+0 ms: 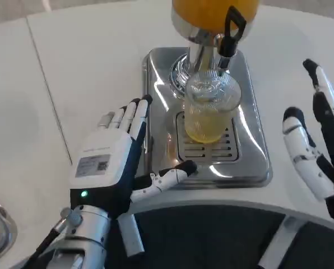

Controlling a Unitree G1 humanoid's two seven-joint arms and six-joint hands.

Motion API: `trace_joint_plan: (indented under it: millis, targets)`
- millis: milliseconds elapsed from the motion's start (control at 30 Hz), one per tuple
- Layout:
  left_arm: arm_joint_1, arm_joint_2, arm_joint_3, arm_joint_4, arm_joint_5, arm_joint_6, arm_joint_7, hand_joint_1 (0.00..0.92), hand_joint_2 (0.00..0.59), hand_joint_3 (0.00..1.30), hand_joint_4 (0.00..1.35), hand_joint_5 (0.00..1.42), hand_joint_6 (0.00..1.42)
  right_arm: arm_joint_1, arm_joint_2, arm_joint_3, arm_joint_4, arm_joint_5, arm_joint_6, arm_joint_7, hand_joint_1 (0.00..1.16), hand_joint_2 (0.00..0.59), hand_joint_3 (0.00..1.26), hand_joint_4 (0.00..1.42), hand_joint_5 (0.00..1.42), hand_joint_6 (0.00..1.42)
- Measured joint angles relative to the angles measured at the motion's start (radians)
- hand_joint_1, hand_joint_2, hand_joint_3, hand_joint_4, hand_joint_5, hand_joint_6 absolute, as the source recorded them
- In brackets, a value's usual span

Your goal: Grasp the cup under the faucet to collect the drink, then remove the cup.

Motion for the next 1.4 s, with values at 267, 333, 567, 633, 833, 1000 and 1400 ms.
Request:
trace_joint_plan:
  millis: [267, 333, 567, 633, 833, 1000, 1400]
  targets:
    - [0.000, -0.003, -0.001, 0.000, -0.012, -0.014, 0.017, 0.000, 0.095, 0.00, 0.00, 0.08, 0.08, 0.094, -0.079, -0.023, -0.005, 0.021, -0.149, -0.003, 0.01, 0.586, 0.00, 0.00, 0.00, 0.00]
    - [0.000, -0.006, -0.003, 0.000, -0.016, -0.022, 0.019, 0.000, 0.094, 0.00, 0.00, 0.08, 0.08, 0.126, -0.116, -0.047, -0.015, 0.019, -0.193, -0.003, 0.01, 0.586, 0.00, 0.00, 0.00, 0.00]
    - [0.000, -0.014, -0.006, 0.000, -0.028, -0.060, 0.022, 0.000, 0.092, 0.00, 0.00, 0.09, 0.09, 0.247, -0.206, -0.115, -0.033, -0.001, -0.319, -0.002, 0.07, 0.586, 0.00, 0.00, 0.00, 0.00]
    - [0.001, -0.016, -0.007, 0.000, -0.036, -0.068, 0.025, 0.000, 0.092, 0.00, 0.00, 0.09, 0.09, 0.267, -0.217, -0.125, -0.033, -0.011, -0.340, -0.002, 0.07, 0.586, 0.00, 0.00, 0.00, 0.00]
    - [0.004, -0.025, -0.009, -0.001, -0.041, -0.071, 0.032, 0.000, 0.090, 0.00, 0.00, 0.09, 0.09, 0.366, -0.241, -0.168, -0.035, -0.020, -0.434, -0.002, 0.11, 0.586, 0.00, 0.00, 0.00, 0.00]
    - [-0.007, -0.042, -0.010, 0.019, -0.047, -0.071, 0.032, 0.000, 0.080, 0.00, 0.00, 0.10, 0.10, 0.449, -0.232, -0.212, -0.045, -0.013, -0.489, -0.008, 0.15, 0.578, 0.00, 0.00, 0.00, 0.00]
    - [-0.076, -0.092, -0.024, 0.109, -0.065, -0.081, 0.053, 0.037, 0.070, 0.00, 0.00, 0.15, 0.13, 0.563, -0.181, -0.269, -0.073, 0.001, -0.576, -0.029, 0.19, 0.556, 0.00, 0.00, 0.00, 0.00]
